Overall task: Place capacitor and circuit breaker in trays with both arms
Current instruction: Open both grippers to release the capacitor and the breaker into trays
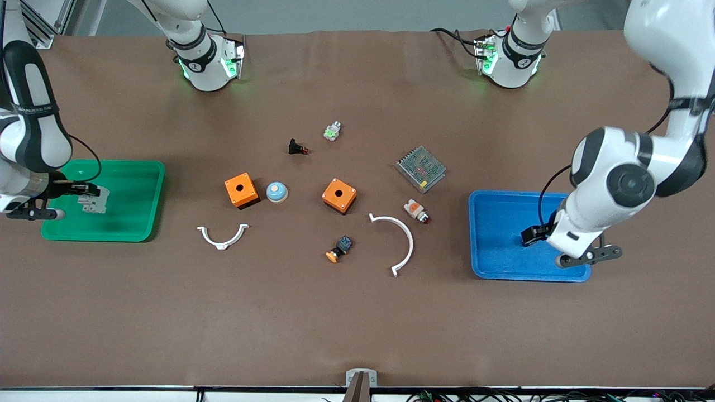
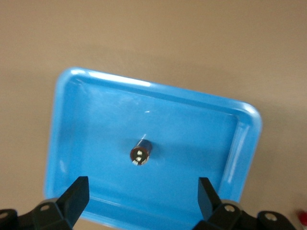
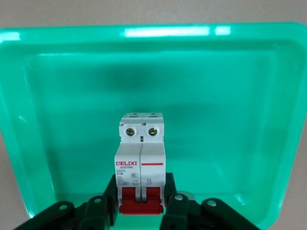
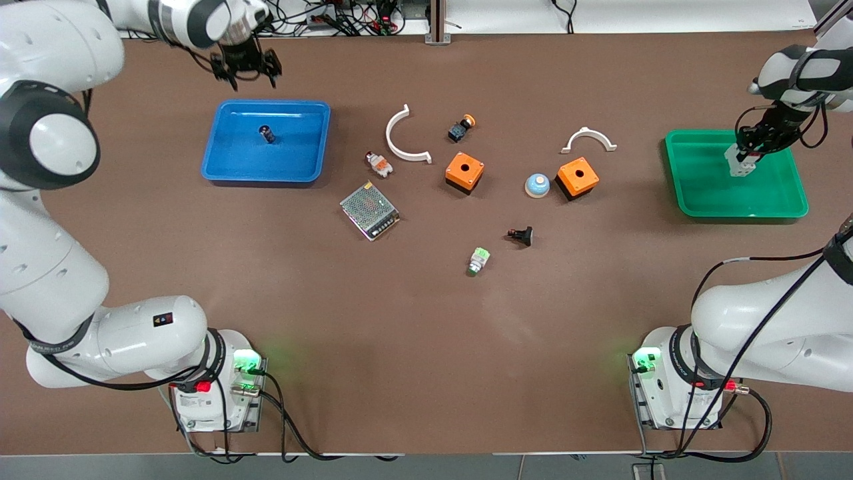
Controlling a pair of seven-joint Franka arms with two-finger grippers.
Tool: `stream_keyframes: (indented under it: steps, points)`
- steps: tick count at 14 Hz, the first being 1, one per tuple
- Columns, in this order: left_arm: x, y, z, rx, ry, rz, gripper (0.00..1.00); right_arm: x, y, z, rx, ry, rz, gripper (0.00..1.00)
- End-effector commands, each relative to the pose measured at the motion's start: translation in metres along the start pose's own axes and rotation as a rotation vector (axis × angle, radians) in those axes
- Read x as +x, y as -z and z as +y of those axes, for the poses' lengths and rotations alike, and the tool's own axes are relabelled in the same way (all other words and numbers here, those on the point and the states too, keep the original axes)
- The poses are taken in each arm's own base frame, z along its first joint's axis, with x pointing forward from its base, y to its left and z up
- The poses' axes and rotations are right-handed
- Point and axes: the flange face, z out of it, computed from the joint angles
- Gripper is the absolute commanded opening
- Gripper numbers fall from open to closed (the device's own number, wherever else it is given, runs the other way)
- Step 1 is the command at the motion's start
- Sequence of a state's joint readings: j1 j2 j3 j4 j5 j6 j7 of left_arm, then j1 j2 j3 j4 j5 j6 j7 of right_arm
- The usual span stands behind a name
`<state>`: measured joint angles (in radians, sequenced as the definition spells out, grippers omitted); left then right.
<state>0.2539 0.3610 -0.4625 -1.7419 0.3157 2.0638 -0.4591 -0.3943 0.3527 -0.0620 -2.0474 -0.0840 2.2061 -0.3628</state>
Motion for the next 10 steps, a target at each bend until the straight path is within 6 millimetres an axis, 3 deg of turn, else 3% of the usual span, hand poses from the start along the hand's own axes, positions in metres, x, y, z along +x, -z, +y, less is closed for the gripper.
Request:
stream_keyframes:
  steps: [1, 6, 7, 9, 10]
  points:
    - [-0.004, 0.063, -0.009, 0.041, -0.072, 0.039, 1.0, -0.002, -0.007, 0.003, -0.022, 0.01, 0.023, 0.23]
    - [-0.01, 0.161, -0.021, 0.006, -0.13, 0.009, 1.0, -0.001, -0.025, 0.011, -0.021, 0.0, 0.034, 0.24]
    - [-0.012, 0.175, -0.024, 0.004, -0.132, 0.004, 1.0, -0.001, -0.026, 0.011, -0.021, -0.001, 0.035, 0.35]
    - [-0.022, 0.202, -0.028, 0.018, -0.125, 0.026, 1.0, -0.002, -0.026, 0.011, -0.018, -0.002, 0.028, 1.0]
    - [-0.027, 0.212, -0.029, 0.021, -0.124, 0.035, 1.0, -0.003, -0.021, 0.011, -0.019, -0.003, 0.028, 1.0]
